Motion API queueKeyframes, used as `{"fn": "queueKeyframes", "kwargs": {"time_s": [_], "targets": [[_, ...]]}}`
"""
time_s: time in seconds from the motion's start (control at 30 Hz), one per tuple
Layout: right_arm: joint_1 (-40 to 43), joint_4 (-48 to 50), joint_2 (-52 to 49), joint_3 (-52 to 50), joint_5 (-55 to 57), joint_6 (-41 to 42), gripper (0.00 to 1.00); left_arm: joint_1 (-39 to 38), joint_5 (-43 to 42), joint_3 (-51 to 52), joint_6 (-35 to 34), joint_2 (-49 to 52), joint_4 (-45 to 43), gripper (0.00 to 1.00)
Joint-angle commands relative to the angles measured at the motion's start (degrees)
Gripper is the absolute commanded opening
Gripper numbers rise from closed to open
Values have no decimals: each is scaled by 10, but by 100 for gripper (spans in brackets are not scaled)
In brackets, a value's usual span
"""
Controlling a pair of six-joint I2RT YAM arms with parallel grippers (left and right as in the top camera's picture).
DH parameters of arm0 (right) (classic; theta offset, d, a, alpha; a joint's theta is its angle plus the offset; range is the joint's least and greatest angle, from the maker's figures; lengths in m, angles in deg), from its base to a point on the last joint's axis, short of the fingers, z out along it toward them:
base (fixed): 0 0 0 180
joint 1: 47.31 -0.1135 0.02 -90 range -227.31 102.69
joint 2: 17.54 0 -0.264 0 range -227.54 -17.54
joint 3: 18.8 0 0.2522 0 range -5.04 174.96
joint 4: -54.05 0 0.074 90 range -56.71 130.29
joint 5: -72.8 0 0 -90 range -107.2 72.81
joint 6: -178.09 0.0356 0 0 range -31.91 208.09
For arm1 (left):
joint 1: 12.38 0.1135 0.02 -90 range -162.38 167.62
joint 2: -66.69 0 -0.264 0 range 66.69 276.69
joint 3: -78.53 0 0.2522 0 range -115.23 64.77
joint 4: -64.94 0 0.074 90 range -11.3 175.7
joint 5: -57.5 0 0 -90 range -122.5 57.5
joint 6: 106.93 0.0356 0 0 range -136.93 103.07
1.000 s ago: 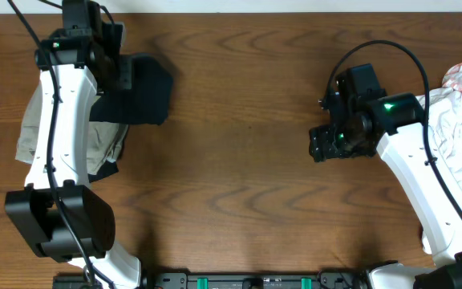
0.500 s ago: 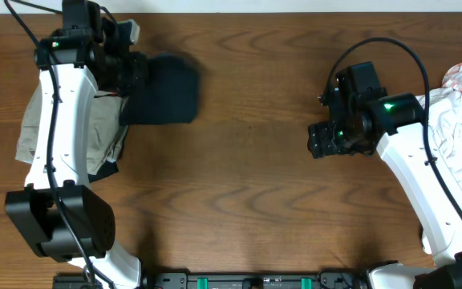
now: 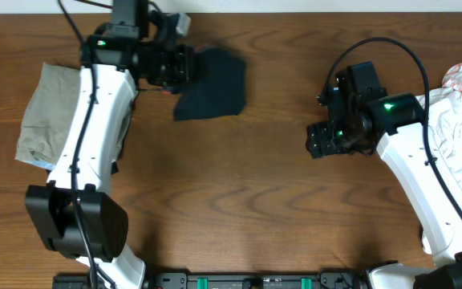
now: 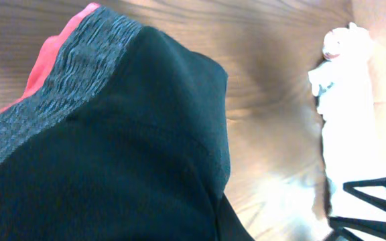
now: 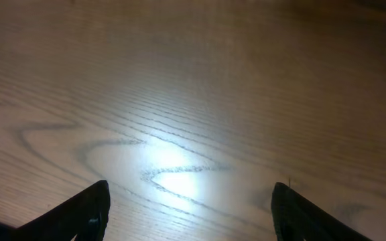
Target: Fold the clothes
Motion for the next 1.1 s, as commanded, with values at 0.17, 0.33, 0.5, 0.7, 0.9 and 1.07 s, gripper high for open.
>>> {"fn": "queueKeyframes", "kwargs": {"time_s": [0.17,0.33,0.5,0.7,0.9,1.07], "targets": [[6,95,-2,6,-101,-20,84,-46,-70,-12,-74,-3,-15,6],[6,155,-22,6,-216,-20,84,-45,-80,-12,-110,-3,-29,6],[6,189,-46,5,-235,-20,85,-45,-144,-12,-178,-3,-87,6],[7,253,-76,5,-294,-30,86,-38,-219,-12,-296,-4,-221,6],[38,335,-90,5,-304,2,86,-14,-228,-12,-384,-10,-289,6],[62,419,-91,5,-305,37,89,-12,-230,-12,-428,-16,-326,6]]}}
